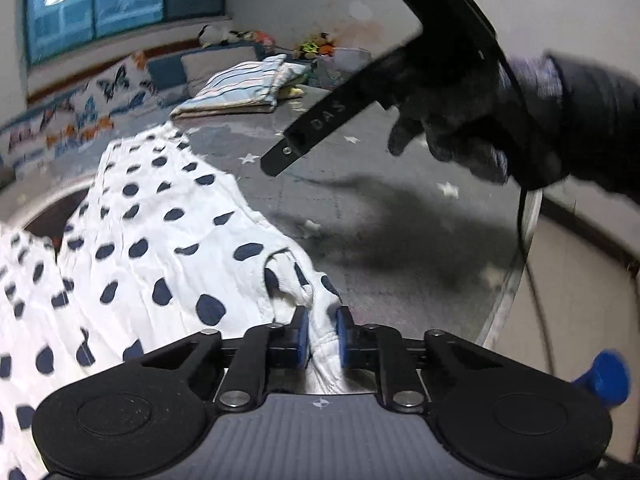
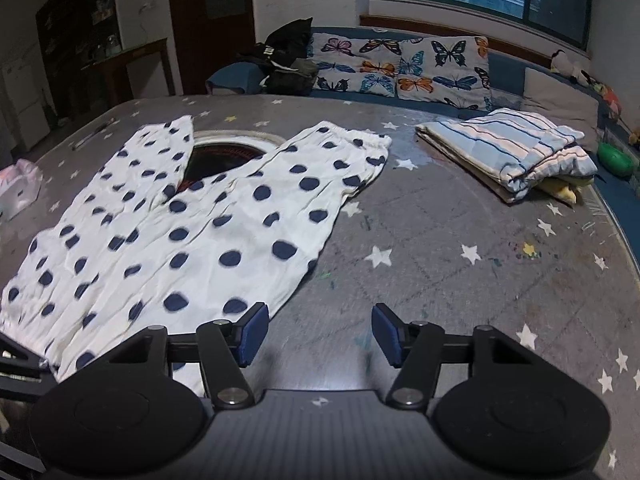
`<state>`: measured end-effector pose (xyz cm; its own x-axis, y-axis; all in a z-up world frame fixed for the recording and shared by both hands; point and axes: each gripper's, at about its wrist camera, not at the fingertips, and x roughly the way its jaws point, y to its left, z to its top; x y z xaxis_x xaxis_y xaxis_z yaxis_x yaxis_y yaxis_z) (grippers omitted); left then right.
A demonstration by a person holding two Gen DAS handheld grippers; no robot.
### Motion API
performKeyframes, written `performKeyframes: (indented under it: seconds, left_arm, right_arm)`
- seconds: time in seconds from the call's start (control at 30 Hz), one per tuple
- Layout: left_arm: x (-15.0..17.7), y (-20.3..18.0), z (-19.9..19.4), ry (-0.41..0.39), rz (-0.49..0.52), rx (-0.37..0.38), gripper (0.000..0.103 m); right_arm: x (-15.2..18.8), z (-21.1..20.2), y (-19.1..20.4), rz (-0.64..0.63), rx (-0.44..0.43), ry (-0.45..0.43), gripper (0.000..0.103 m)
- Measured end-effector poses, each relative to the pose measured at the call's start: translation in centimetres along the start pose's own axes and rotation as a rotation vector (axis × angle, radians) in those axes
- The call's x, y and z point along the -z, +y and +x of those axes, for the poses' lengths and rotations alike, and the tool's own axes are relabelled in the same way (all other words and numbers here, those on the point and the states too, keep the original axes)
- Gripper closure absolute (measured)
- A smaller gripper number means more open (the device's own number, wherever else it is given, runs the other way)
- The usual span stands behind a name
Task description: Fold clothes
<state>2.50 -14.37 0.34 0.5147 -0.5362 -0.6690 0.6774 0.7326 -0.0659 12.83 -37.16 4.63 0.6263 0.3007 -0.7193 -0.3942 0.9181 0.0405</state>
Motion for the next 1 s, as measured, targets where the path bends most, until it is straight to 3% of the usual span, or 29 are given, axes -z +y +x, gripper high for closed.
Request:
performKeyframes:
  seconds: [0.3,0.7,1.0]
  left_arm:
    - [-0.8,4.7,-2.8,-0.076,-0.223,0.091,0.089]
    - [-0.7,7.6,-3.8,-0.096,-0.34,0.162,0.089]
    - [-0.5,8.7,-3.4,-0.084,-0.372,0.183,0.089]
  right_arm:
    - [-4.4,4.3,-2.7,0.093,-0.007,-0.006,0.058]
    - [-12.4,14.3,-6.7,0.192,-0.001,0.006,0.059]
    - [-15.2,19.5,-7.8,0.204,0.006,0.049,0.063]
